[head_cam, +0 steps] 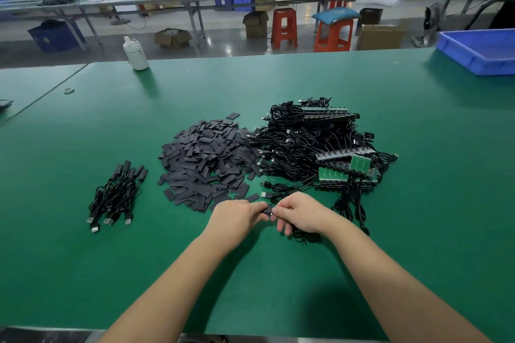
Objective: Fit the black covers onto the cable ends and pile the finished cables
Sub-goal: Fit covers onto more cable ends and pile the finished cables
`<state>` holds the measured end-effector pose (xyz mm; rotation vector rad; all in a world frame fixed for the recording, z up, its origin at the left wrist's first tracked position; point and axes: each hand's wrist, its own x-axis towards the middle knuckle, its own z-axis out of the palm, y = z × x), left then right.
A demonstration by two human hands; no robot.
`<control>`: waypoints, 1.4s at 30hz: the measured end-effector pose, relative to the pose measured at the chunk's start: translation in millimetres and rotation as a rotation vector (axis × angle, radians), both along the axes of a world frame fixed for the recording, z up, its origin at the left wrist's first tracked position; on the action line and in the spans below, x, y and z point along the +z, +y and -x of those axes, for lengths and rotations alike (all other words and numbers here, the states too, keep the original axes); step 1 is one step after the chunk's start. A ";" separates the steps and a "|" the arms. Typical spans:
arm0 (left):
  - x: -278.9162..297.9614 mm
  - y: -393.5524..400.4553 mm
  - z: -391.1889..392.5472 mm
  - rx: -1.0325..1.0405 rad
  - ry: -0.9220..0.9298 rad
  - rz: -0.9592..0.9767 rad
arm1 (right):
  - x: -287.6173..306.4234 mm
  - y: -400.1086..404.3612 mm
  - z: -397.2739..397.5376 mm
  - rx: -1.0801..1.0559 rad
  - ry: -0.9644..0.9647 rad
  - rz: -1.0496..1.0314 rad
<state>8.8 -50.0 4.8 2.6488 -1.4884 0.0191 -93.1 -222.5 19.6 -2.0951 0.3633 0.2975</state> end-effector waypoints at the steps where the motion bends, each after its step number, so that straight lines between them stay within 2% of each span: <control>1: -0.2 -1.1 -0.3 0.002 -0.007 -0.009 | 0.1 -0.1 -0.4 -0.003 0.001 0.003; 7: -0.8 -0.2 -1.3 0.001 -0.035 0.020 | -1.8 -5.2 2.0 -0.033 -0.004 -0.071; 15: 1.2 -4.3 3.9 -0.013 -0.044 0.007 | -4.9 -3.2 -1.0 0.004 -0.028 0.027; 22: -4.0 -5.2 7.4 0.014 -0.053 -0.008 | -9.0 -0.9 1.9 -0.034 -0.024 -0.012; 24: -5.2 -5.0 7.3 0.023 -0.062 -0.011 | -9.7 -0.5 1.8 -0.057 -0.029 -0.070; 27: -5.0 -6.2 8.9 0.040 -0.056 0.034 | -10.6 -1.5 2.9 -0.143 -0.063 -0.302; 30: -2.9 -7.9 10.1 0.038 0.005 0.074 | -9.1 -0.2 4.4 -0.202 -0.062 -0.460; 34: -2.0 -7.0 10.9 0.024 0.125 0.159 | -4.9 1.1 6.1 -0.234 -0.061 -0.411; 40: -2.8 -6.2 13.9 0.000 0.237 0.216 | -5.5 0.9 4.9 -0.285 -0.081 -0.511; 42: -3.7 -4.2 12.8 0.063 0.349 0.282 | -7.1 -0.4 4.6 -0.287 -0.077 -0.506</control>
